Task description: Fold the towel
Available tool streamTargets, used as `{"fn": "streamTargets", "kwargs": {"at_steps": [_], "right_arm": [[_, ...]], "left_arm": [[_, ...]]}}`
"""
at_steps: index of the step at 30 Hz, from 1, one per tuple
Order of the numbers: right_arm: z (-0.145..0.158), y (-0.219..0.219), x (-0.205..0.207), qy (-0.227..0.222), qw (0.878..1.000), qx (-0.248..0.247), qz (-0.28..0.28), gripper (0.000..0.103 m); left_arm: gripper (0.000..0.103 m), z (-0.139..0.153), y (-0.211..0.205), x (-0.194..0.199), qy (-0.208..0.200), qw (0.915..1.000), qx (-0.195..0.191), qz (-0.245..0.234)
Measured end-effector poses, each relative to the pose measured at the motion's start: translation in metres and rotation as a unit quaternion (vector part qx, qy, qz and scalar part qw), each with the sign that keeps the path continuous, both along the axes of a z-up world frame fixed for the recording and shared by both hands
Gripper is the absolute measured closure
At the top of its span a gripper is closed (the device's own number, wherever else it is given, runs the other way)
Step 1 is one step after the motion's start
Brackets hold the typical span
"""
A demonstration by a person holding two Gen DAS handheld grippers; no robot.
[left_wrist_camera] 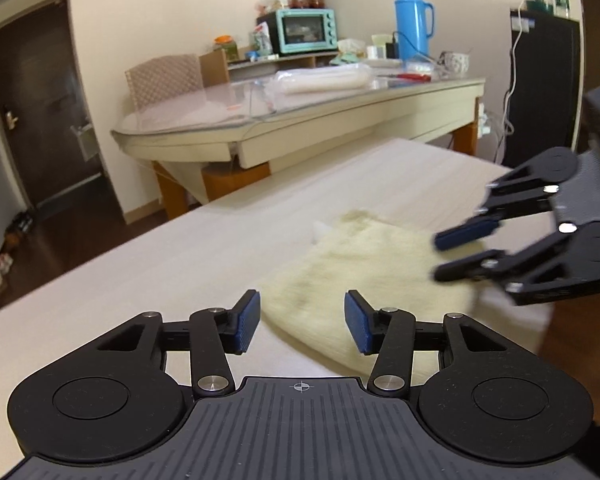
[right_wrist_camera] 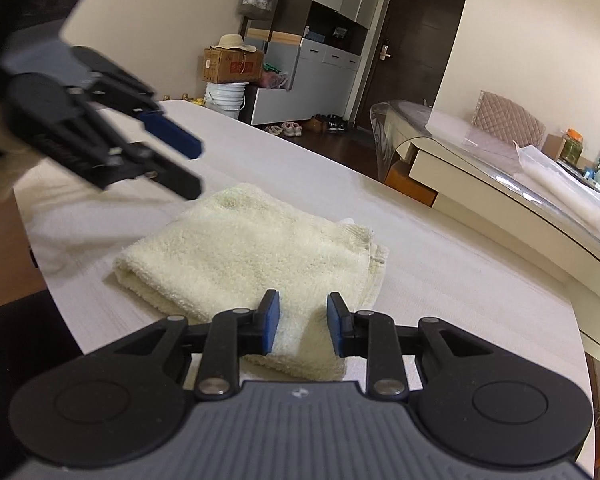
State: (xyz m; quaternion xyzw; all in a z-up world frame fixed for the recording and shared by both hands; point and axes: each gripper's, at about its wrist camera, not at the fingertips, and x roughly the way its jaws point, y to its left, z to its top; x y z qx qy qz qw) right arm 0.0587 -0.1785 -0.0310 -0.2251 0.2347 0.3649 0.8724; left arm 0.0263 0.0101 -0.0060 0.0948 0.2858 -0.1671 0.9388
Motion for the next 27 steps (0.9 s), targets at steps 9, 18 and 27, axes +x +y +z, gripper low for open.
{"fn": "streamTargets", "kwargs": {"at_steps": [9, 18, 27], "right_arm": [[0.001, 0.000, 0.000, -0.002, 1.000, -0.006, -0.003, 0.072], [-0.001, -0.003, 0.002, -0.003, 1.000, 0.002, -0.007, 0.071], [-0.001, -0.004, 0.000, -0.010, 1.000, 0.004, -0.020, 0.066]], "left_arm": [[0.052, -0.024, -0.012, -0.015, 0.021, 0.9992, -0.025, 0.021], [0.048, -0.026, -0.011, -0.017, 0.015, 0.9995, -0.017, 0.022], [0.046, -0.027, -0.010, -0.015, 0.010, 0.9997, -0.007, 0.020]]}}
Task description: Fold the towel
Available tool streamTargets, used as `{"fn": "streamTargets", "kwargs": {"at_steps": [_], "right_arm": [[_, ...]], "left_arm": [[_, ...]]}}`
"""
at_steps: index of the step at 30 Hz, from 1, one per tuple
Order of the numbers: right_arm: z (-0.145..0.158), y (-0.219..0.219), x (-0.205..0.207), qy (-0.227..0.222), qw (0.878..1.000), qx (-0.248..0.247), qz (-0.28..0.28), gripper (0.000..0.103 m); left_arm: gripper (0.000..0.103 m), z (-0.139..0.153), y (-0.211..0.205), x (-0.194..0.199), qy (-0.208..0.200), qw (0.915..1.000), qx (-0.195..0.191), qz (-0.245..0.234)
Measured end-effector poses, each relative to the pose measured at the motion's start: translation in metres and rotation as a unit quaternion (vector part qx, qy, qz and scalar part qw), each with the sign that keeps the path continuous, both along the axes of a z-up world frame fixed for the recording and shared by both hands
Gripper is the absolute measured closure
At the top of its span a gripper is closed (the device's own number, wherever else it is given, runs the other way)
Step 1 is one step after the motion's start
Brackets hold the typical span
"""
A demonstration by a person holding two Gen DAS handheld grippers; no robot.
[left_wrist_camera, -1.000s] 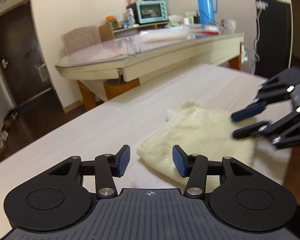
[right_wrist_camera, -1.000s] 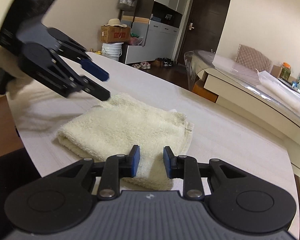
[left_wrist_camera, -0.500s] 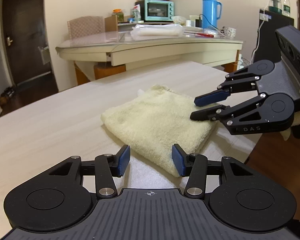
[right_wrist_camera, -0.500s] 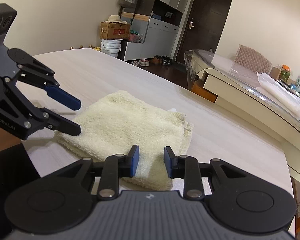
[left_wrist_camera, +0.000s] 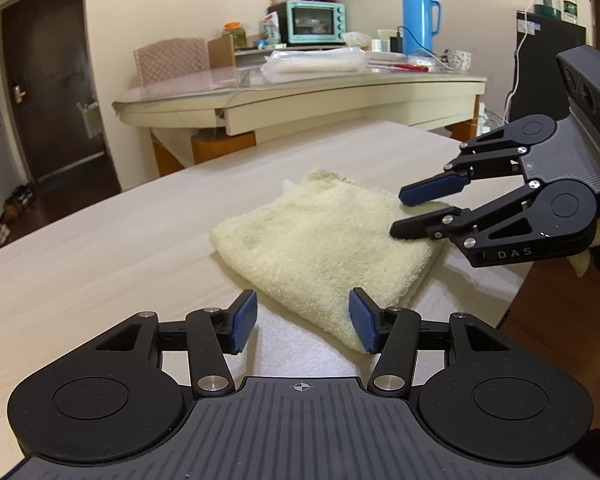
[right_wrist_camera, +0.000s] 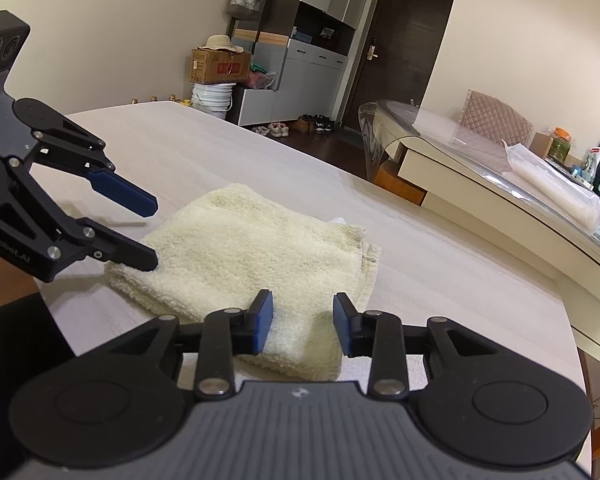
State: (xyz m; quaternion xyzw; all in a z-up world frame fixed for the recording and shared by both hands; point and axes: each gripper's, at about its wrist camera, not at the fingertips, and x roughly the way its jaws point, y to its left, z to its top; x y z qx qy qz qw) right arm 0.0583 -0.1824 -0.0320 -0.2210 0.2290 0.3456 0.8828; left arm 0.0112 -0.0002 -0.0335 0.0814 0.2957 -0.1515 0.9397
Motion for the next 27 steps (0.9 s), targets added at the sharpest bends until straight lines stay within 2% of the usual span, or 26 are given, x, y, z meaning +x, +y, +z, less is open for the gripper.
{"fn": "streamTargets", "kwargs": {"at_steps": [4, 8, 18, 27], "right_arm": [[0.000, -0.001, -0.003, 0.001, 1.000, 0.004, -0.003, 0.066], [0.005, -0.010, -0.004, 0.019, 0.999, 0.039, -0.011, 0.058], [0.001, -0.012, -0.006, 0.020, 0.999, 0.035, -0.016, 0.056], [0.001, -0.010, -0.007, 0.023, 0.999, 0.033, -0.020, 0.054]], "left_arm": [[0.047, 0.001, 0.002, 0.000, 0.004, 1.0000, -0.004, 0.003], [0.052, 0.003, 0.002, -0.003, 0.009, 0.9998, -0.019, 0.005], [0.048, 0.004, -0.003, -0.002, 0.019, 0.9995, -0.009, 0.022], [0.047, 0.004, -0.002, -0.001, 0.029, 0.9988, -0.018, 0.035]]}}
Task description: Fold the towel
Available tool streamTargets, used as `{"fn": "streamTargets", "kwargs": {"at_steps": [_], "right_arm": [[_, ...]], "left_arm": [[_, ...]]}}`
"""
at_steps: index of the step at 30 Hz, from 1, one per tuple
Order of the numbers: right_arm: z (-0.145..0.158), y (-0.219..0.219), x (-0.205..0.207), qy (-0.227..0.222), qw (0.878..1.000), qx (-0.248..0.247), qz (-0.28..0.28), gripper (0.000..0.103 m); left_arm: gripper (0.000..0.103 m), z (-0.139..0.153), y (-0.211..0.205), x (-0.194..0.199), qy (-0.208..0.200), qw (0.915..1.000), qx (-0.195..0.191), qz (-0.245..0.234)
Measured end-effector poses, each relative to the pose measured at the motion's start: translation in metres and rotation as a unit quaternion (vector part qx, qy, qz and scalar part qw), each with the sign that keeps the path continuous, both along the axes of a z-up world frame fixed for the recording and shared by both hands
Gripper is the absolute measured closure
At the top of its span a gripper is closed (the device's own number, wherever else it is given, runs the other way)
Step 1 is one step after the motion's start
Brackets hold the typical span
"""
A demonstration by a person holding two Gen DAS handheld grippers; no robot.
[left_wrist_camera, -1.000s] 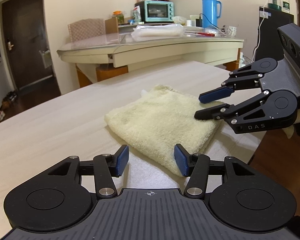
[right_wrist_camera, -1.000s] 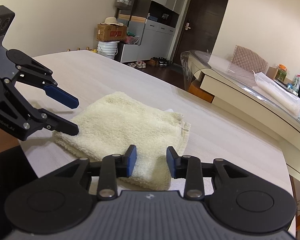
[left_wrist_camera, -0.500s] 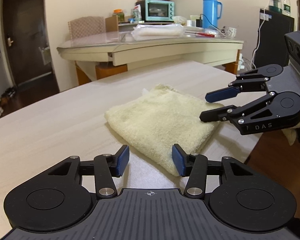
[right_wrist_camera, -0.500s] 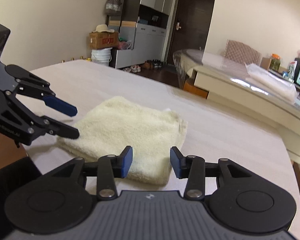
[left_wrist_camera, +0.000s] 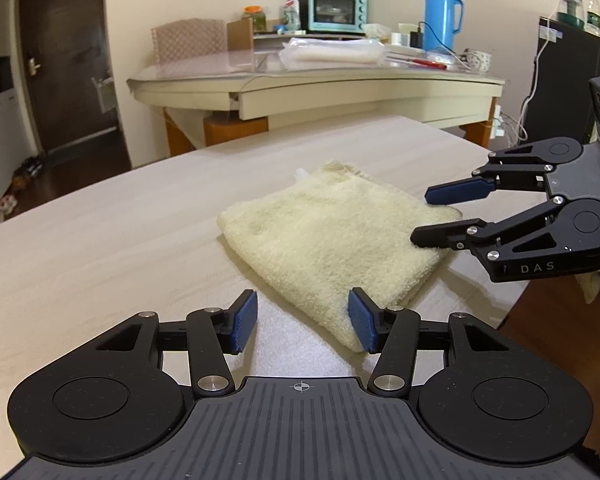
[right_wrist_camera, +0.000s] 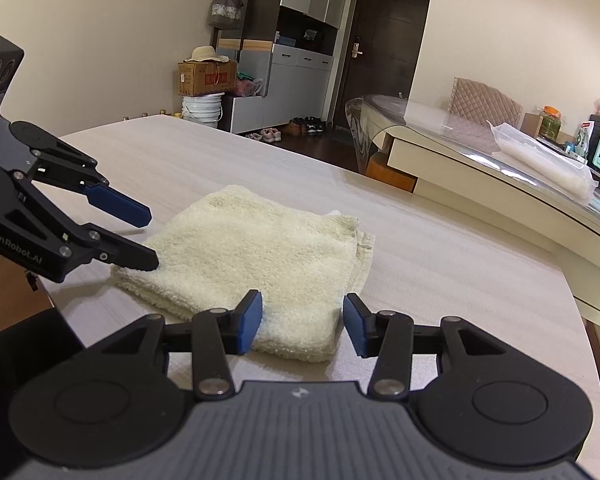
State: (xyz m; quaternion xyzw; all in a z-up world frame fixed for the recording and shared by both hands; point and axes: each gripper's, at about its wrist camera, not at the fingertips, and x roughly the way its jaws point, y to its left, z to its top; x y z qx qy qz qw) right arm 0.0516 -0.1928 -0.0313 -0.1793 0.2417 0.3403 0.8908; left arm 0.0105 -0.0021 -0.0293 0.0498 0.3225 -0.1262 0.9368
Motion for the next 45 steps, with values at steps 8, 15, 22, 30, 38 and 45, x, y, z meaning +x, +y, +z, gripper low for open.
{"fn": "streamTargets", "kwargs": {"at_steps": [8, 15, 22, 30, 38, 45], "right_arm": [[0.001, 0.004, -0.001, -0.002, 1.000, -0.007, -0.004, 0.054], [0.015, -0.007, 0.012, 0.020, 0.999, 0.038, -0.023, 0.054], [0.023, -0.011, 0.046, 0.045, 0.996, 0.073, -0.038, 0.054], [0.017, 0.004, 0.091, 0.076, 0.994, 0.074, -0.026, 0.060], [0.009, 0.020, 0.115, 0.091, 0.993, 0.070, -0.003, 0.077], [0.014, 0.026, 0.099, 0.034, 0.998, 0.052, 0.005, 0.093]], "left_arm": [[0.047, 0.000, 0.000, -0.002, -0.001, 1.0000, -0.002, 0.006], [0.047, 0.010, 0.012, 0.002, -0.010, 0.9994, -0.030, 0.016], [0.048, 0.020, 0.023, 0.037, -0.019, 0.9996, -0.002, 0.019], [0.048, 0.016, 0.016, 0.070, -0.018, 0.9994, 0.028, 0.002], [0.048, 0.011, 0.021, 0.070, -0.018, 0.9996, 0.018, 0.014], [0.046, 0.008, 0.035, 0.064, -0.019, 0.9993, 0.006, 0.031]]}}
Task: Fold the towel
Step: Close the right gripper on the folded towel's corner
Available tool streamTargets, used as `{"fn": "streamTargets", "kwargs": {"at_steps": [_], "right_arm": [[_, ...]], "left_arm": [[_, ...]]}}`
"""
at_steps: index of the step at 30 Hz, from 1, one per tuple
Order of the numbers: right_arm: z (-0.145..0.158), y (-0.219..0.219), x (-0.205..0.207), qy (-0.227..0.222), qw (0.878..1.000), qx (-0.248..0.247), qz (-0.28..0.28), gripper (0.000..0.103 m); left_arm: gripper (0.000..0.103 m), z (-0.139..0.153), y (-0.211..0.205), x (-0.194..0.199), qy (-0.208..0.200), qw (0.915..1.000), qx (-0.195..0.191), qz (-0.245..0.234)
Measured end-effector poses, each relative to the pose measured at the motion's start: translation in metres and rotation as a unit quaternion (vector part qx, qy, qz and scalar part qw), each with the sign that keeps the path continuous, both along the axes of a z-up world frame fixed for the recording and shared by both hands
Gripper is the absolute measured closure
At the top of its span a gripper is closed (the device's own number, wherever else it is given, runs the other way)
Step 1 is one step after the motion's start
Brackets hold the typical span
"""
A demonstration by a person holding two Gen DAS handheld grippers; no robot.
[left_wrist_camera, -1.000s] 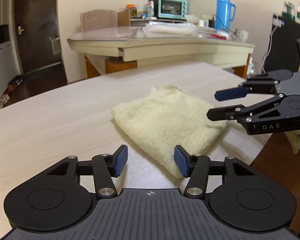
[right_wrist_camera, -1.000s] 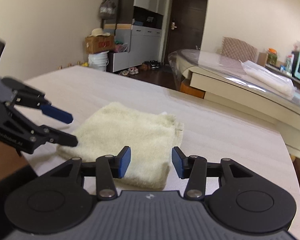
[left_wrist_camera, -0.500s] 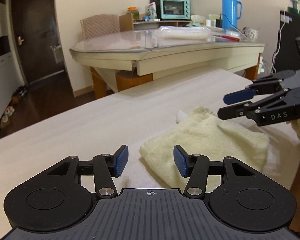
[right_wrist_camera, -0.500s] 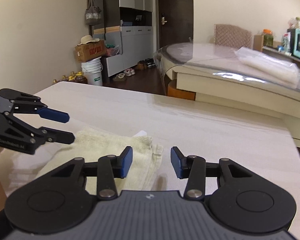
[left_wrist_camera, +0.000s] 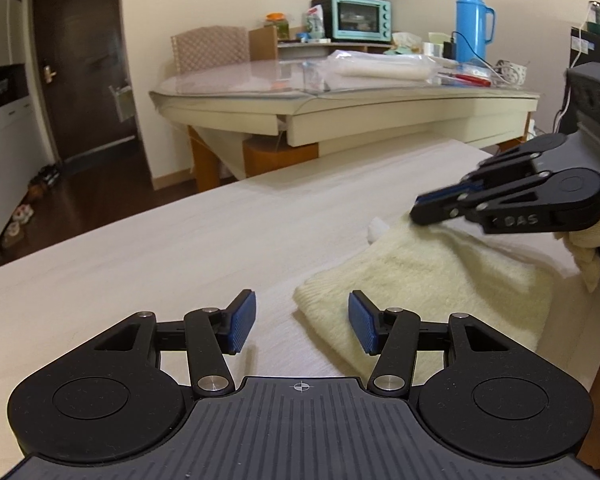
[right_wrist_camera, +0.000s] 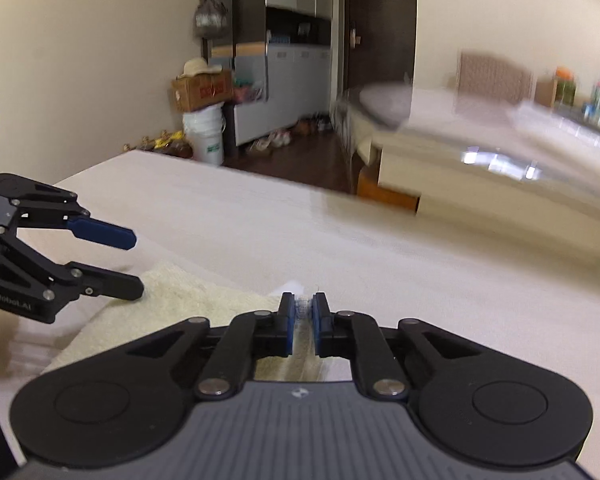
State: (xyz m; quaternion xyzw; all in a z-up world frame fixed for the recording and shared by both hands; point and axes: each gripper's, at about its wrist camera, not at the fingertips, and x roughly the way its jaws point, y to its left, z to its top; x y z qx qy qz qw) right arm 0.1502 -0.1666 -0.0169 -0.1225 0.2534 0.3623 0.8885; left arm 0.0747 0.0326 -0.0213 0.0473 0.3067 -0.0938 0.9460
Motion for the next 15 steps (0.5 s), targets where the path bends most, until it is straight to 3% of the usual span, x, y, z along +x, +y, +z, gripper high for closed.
{"fn": "streamTargets", "kwargs": {"at_steps": [3, 7, 15], "right_arm": [[0.011, 0.009, -0.028, -0.061, 0.997, -0.025, 0.027, 0.093], [0.020, 0.015, -0.053, -0.084, 0.994, -0.022, 0.066, 0.093], [0.028, -0.013, -0.065, -0.091, 0.995, 0.007, 0.031, 0.093]], "left_arm": [[0.046, 0.000, 0.009, -0.003, -0.001, 0.9998, -0.013, 0.013], [0.045, 0.001, 0.014, -0.004, -0.001, 0.9996, -0.015, 0.022], [0.044, 0.006, 0.014, -0.001, -0.011, 0.9996, -0.024, 0.014]]}}
